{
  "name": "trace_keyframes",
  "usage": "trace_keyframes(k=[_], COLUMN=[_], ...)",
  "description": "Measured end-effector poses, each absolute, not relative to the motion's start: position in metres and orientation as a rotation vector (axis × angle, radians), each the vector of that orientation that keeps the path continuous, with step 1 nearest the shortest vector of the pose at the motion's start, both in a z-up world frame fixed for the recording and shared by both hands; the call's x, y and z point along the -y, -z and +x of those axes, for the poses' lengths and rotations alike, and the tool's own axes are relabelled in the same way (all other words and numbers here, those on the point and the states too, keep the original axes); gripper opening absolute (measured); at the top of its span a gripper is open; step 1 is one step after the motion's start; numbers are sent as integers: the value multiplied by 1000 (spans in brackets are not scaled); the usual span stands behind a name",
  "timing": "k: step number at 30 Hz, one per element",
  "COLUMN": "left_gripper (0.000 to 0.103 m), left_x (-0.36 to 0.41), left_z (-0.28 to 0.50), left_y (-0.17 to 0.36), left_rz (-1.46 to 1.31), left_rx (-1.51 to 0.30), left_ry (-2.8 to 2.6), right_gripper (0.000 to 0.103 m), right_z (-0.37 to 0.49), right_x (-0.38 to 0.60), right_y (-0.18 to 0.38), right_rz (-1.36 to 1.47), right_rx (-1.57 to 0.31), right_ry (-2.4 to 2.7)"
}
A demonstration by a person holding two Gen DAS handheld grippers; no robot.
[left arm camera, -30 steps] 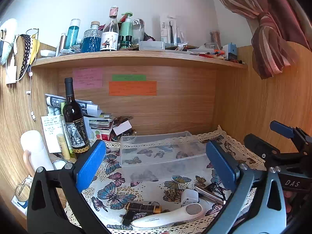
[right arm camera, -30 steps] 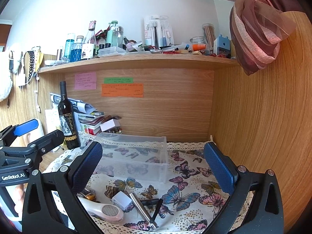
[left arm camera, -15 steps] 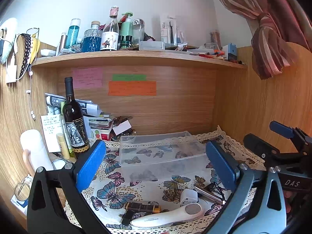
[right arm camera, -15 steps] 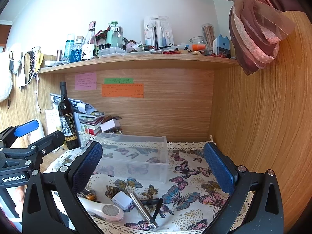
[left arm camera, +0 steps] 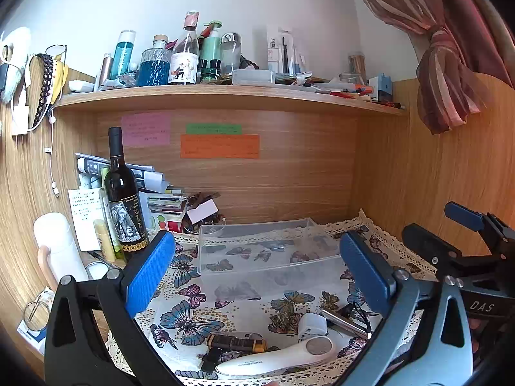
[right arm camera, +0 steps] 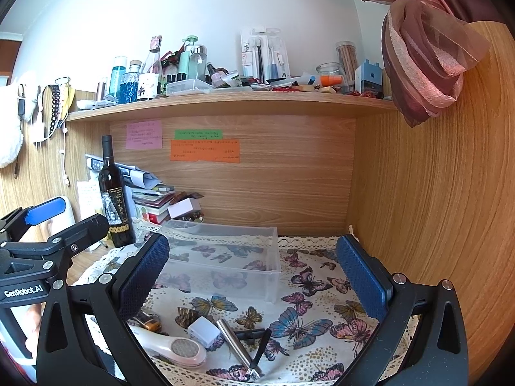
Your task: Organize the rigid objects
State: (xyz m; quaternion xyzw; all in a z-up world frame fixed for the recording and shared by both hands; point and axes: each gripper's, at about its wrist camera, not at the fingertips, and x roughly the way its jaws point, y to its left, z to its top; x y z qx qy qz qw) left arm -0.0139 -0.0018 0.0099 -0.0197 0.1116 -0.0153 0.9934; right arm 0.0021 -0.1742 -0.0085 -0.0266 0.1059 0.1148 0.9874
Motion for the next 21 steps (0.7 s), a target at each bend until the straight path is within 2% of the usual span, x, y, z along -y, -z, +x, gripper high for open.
trace_keyframes(k=[10,12,13,16,18,21], left_gripper=[103,88,85,78,72,65], left_x=[-10,-16,-19,-27,-31,-39], left_z=[0,7,11,20,24,29], left_y=[7,14,18,33,43,58], left_rz=[-77,-87,-90,-95,-90,-97], left_rx=[-303,-344,-371,-431,-469,-534], left_ry=[80,72,67,18,12,20], right_gripper=[103,103,103,91,80,70], right_z=[15,23,27,36,43,50], right_x=[176,180,181,185,187,191], right_y=[20,27,32,44,53,65], right_rz=[-58,-55,-52,-53,-47,-34], right_rx=[-252,-290,-312,-371,-421,-482], right_ry=[-238,-249,-254,-250,-251,-265])
